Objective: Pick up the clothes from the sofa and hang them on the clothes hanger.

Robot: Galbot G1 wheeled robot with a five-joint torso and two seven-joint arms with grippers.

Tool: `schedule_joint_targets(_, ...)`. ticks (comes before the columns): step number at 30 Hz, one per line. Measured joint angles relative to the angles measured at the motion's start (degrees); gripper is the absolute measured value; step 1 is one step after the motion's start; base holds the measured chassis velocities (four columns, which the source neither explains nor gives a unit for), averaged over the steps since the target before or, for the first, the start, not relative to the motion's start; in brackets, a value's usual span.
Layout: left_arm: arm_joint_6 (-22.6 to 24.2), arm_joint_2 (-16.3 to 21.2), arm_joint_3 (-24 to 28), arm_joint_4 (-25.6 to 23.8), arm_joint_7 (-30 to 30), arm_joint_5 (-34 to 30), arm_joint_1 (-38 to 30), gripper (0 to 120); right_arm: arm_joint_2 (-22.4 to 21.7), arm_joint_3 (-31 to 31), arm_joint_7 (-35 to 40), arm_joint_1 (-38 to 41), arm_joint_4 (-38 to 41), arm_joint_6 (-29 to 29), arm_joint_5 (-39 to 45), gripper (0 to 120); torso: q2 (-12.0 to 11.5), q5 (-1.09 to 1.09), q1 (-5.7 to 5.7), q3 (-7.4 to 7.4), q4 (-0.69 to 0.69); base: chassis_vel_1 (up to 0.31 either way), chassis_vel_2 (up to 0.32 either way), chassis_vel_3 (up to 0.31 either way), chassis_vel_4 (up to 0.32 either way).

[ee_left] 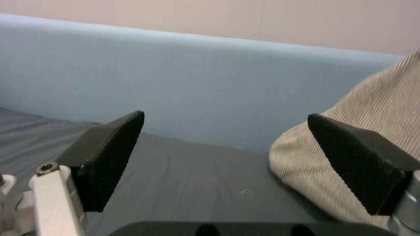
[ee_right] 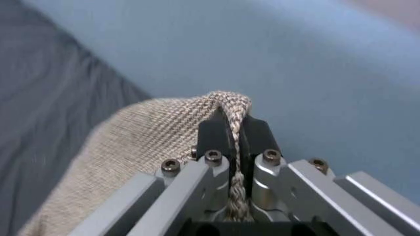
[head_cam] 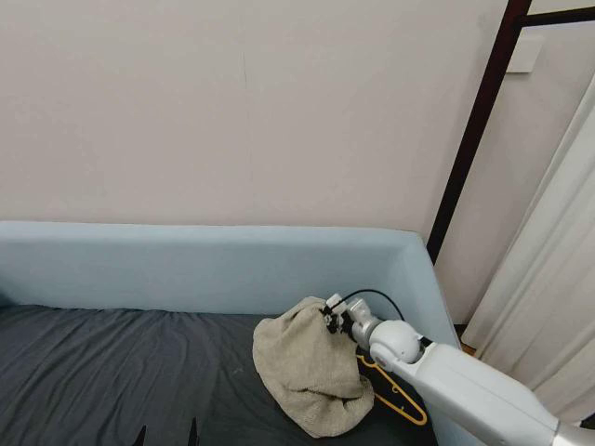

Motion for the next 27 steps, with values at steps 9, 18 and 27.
schedule_joint_targets(9,-0.04,-0.13,0.26,-0.60,-0.20,0.33,0.29,98,-5.12,5.52,2.26,4.26,10.51,-0.85,9.67,0,0.00,0.00,0.00,0.00,0.01,0.000,0.000,0.000,0.000)
schedule_joint_targets(18,-0.40,-1.01,0.23,-0.63,-0.59,0.21,0.28,98,-3.72,0.41,3.23,12.77,14.68,-0.21,14.74,0,0.00,-0.01,0.00,0.00,0.01,0.000,0.000,0.000,0.000)
schedule_joint_targets(27,-2.44,-1.47,-0.62,-0.34,-1.33,-0.52,1.30,98,6.56,-5.90,8.26,26.61,13.68,1.48,21.20,0,0.00,-0.02,0.00,0.00,0.02,0.000,0.000,0.000,0.000)
